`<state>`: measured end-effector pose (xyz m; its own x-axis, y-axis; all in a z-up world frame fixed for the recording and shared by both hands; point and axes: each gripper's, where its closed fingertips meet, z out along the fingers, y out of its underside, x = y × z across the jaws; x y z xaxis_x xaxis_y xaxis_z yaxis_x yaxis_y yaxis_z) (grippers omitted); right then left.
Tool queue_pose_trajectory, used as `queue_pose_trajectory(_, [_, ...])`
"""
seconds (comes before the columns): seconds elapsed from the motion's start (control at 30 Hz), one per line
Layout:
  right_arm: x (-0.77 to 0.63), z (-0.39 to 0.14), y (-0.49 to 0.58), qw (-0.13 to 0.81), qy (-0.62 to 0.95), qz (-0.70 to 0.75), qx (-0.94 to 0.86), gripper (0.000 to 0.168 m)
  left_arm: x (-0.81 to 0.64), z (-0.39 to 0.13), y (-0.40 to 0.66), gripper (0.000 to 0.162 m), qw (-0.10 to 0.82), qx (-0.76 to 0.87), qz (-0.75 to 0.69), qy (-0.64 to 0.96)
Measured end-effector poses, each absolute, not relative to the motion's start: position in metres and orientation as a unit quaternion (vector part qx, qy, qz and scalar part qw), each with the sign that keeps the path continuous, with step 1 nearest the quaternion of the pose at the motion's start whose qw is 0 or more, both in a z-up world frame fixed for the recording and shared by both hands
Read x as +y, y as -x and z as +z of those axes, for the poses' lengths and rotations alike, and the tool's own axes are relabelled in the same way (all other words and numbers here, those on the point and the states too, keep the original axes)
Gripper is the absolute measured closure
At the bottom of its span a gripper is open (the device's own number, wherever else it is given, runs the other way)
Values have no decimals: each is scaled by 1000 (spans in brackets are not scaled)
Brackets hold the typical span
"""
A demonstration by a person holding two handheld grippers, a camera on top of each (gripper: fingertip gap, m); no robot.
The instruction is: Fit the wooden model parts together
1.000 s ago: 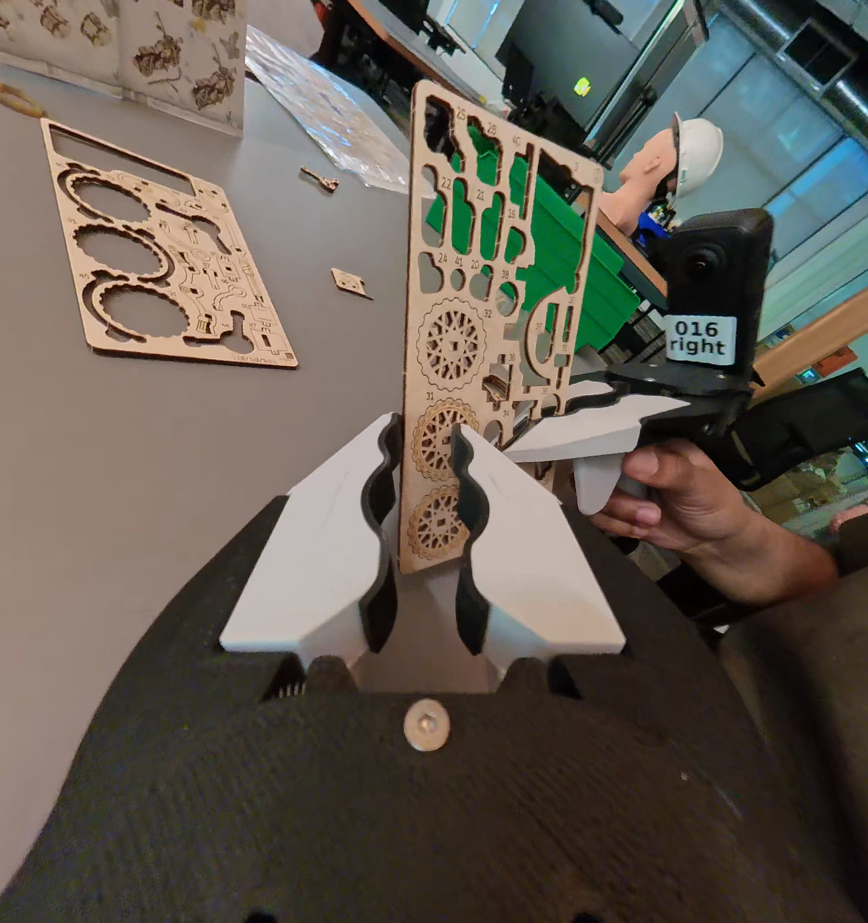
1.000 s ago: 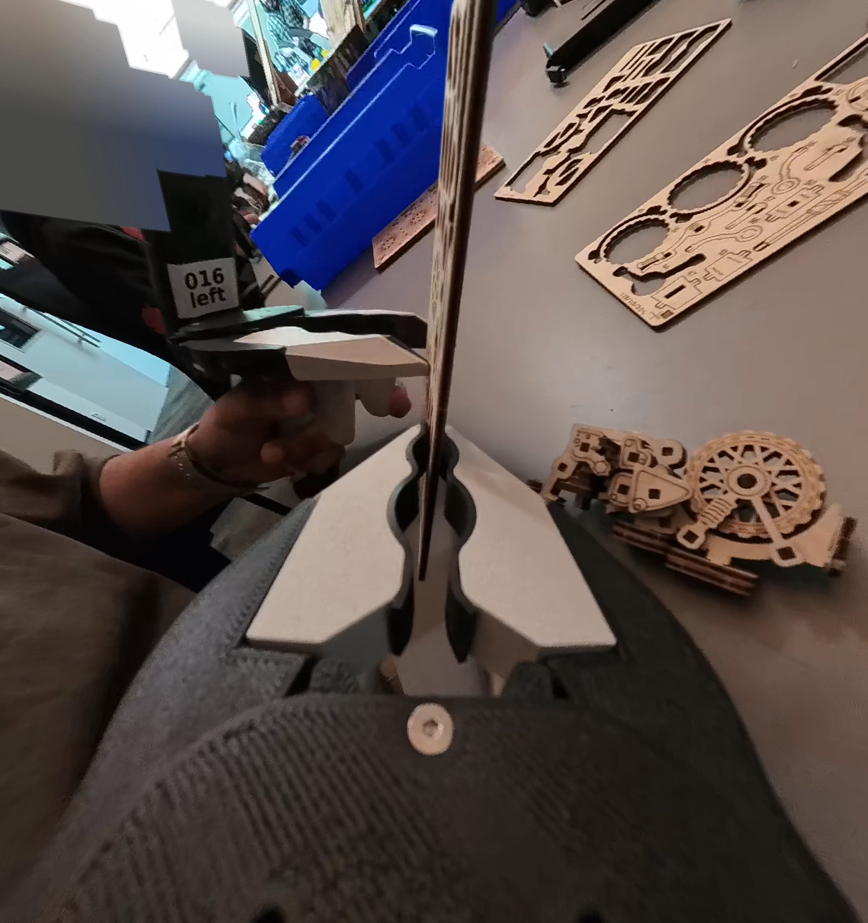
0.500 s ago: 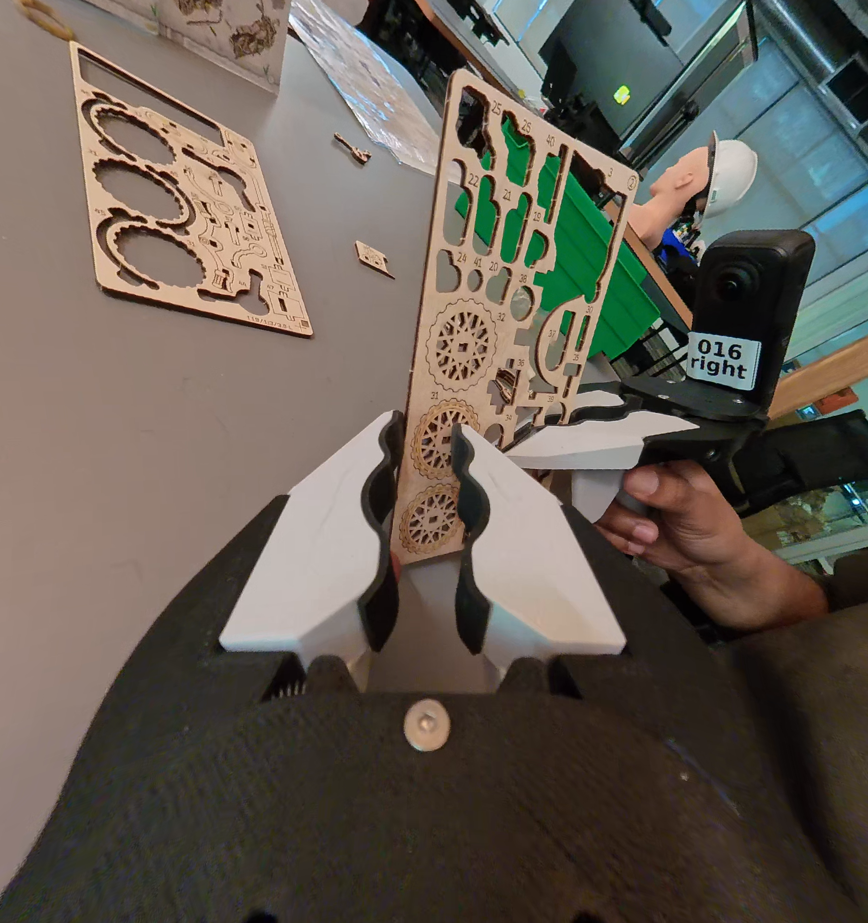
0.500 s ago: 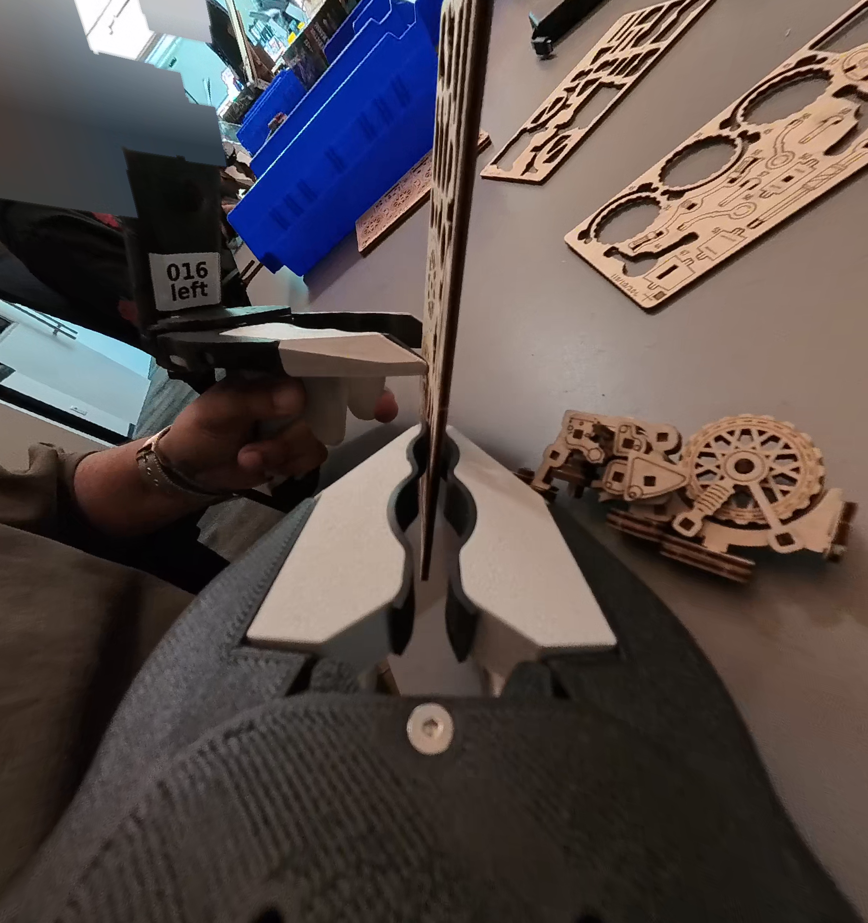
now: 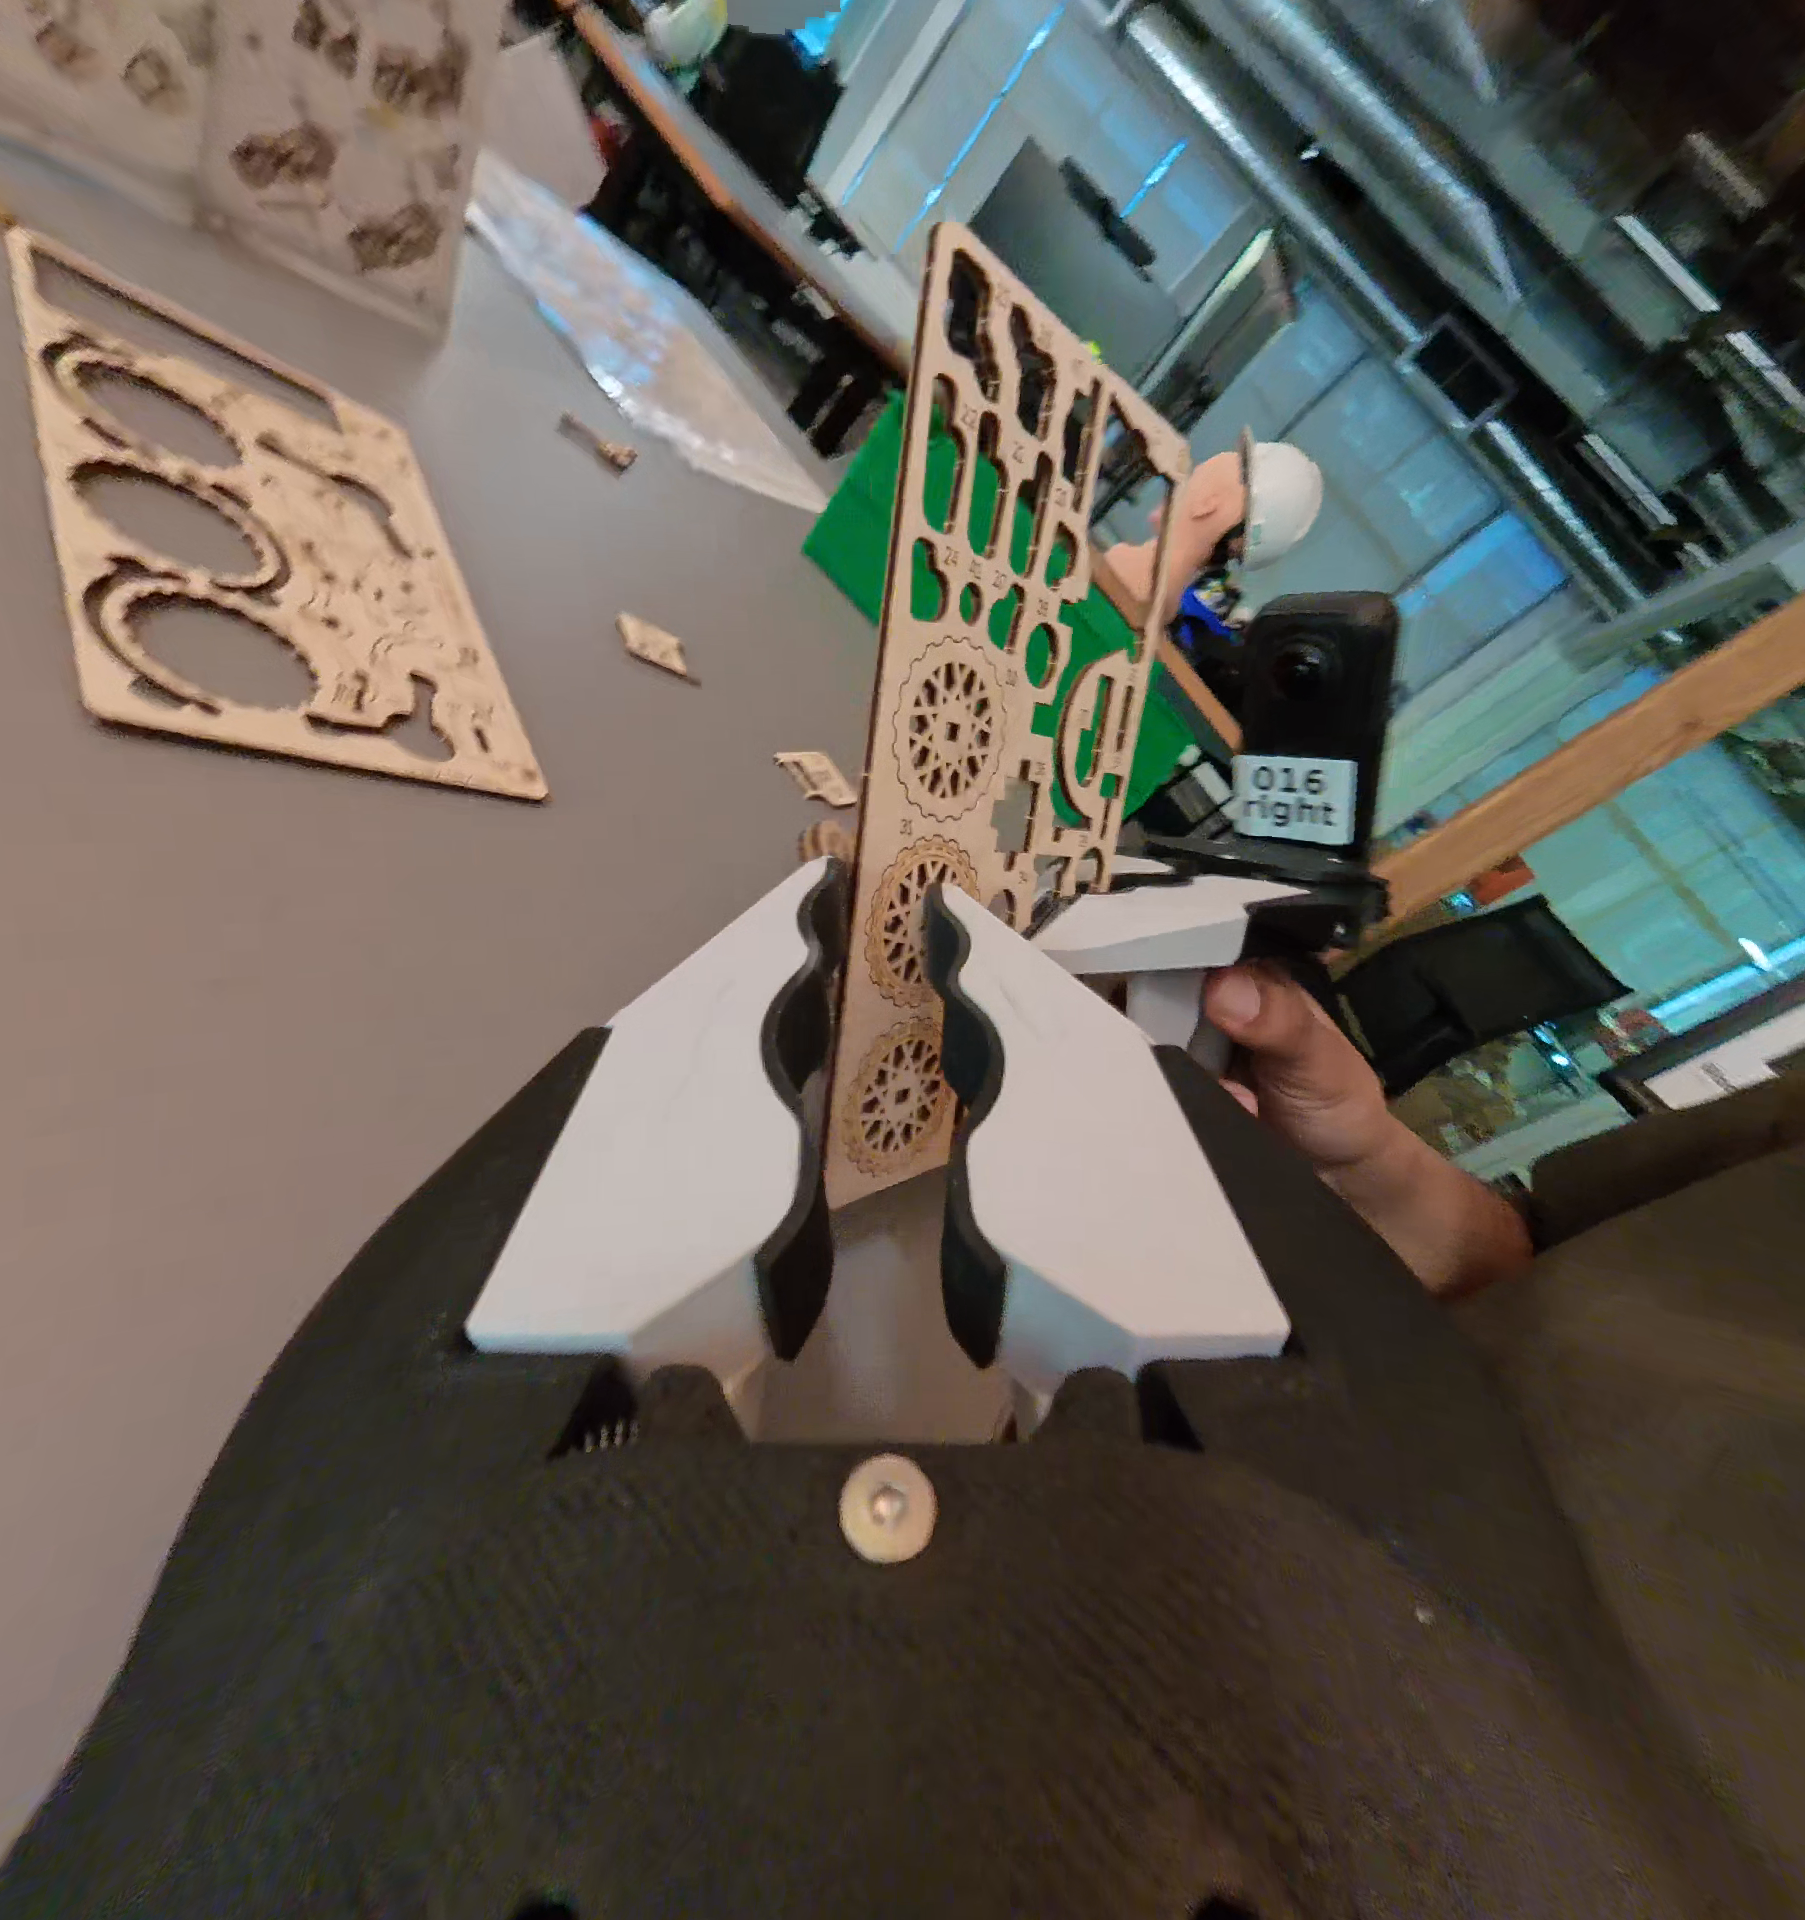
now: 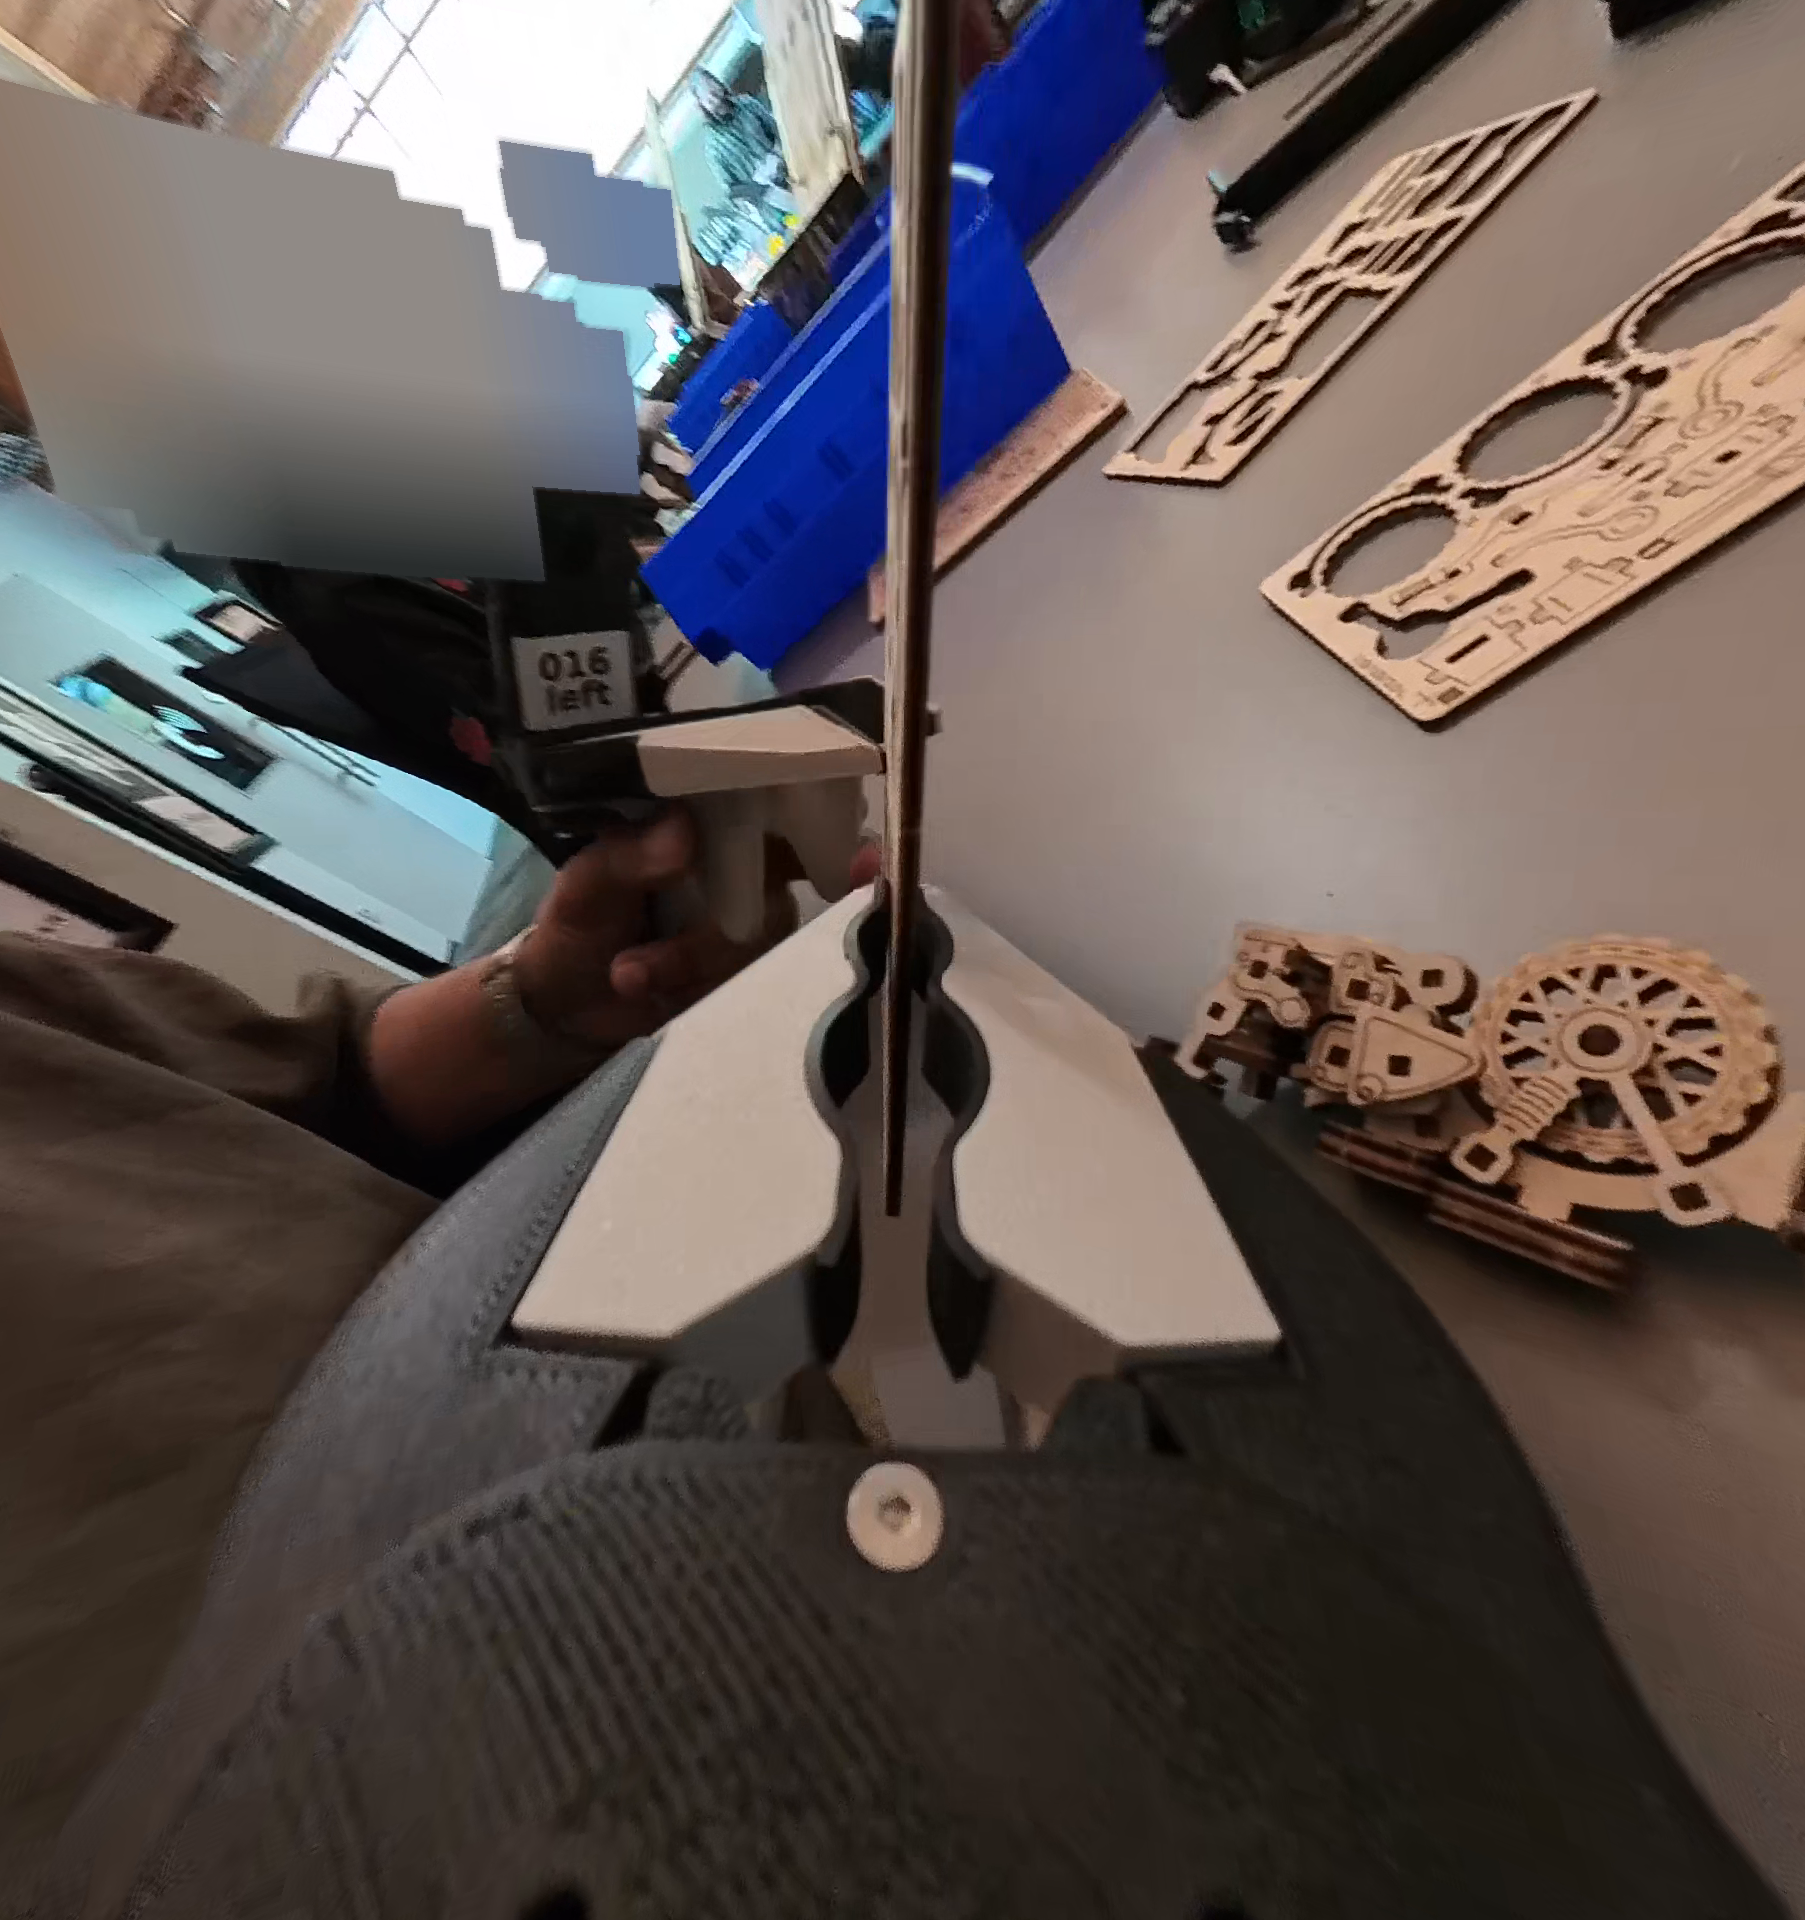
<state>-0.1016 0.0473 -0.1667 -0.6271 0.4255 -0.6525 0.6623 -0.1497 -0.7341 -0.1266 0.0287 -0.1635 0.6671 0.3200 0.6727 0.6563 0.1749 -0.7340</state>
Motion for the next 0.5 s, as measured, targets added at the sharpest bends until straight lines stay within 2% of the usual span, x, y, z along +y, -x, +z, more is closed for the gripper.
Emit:
queue_pose_trajectory(0.2, [54,-156,102,152,-424,-667,594,167,28,-155,119,156,685,-346,-205,608])
queue_pose_trajectory(0.33, [57,-152,103,156,-418,-680,582,167,29,-152,116,159,689,-347,-253,584])
queue_pose_trajectory(0.37, [58,-152,104,149,-415,-683,583,164,29,-149,114,160,692,-344,-264,577])
queue_pose_trajectory(0.5, [57,-145,103,141,-393,-698,581,137,30,-138,112,162,708,-335,-262,564])
